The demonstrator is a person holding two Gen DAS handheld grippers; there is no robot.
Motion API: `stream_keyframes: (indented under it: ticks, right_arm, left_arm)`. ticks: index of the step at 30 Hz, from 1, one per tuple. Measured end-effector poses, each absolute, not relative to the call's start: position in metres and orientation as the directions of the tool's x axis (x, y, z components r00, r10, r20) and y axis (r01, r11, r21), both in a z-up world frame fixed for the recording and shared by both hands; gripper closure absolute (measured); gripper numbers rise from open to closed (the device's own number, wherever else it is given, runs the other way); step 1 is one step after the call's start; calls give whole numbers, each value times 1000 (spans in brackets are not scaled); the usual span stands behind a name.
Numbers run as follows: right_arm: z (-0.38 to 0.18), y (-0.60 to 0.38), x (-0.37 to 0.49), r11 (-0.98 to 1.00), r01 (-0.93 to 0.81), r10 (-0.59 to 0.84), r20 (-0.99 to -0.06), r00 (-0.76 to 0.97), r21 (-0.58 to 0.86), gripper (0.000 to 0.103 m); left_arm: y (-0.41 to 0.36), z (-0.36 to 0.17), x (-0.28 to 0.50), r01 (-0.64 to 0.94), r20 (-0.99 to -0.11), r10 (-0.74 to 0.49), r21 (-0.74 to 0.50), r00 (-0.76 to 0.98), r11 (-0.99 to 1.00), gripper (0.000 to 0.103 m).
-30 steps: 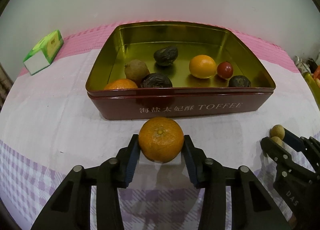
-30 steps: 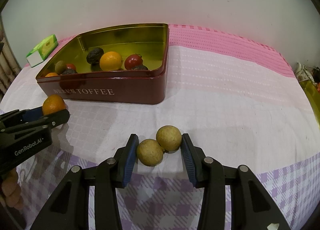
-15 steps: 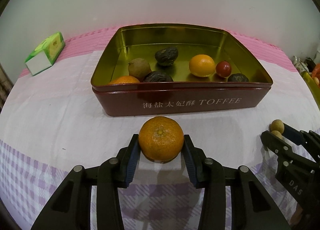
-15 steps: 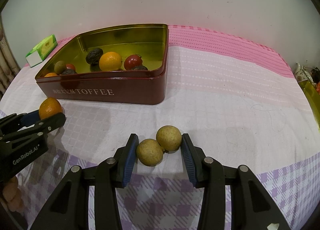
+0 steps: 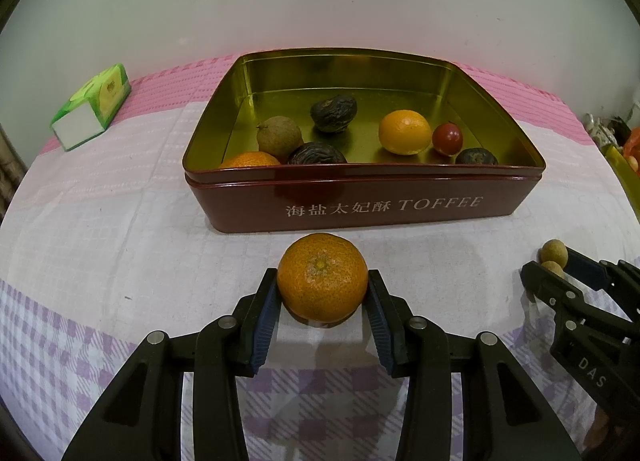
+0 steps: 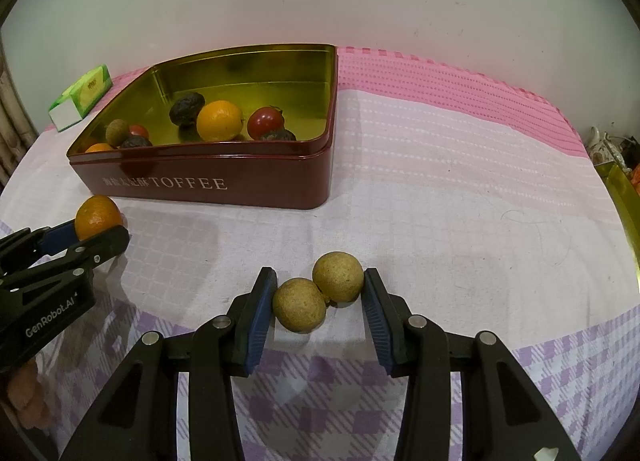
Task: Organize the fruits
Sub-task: 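Lift the orange in the left tool while the right tool holds the greenish fruits, then carry the orange in the left tool while the right tool carries the greenish fruits over the tin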
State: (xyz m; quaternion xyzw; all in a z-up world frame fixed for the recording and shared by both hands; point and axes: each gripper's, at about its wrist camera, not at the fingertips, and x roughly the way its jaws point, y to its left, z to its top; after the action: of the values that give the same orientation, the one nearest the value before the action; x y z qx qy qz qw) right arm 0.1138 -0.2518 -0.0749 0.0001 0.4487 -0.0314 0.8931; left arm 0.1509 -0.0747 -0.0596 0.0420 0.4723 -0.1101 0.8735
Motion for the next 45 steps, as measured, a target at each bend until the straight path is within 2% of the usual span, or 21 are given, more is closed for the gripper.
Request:
stream_keyframes:
  ticks: [45]
  right_arm:
    - [-70,-251,117,998,63,-45,-842,538,-13,63]
  left_arm:
    - [-74,-56,145,235,-862,-151,-38,483,971,61]
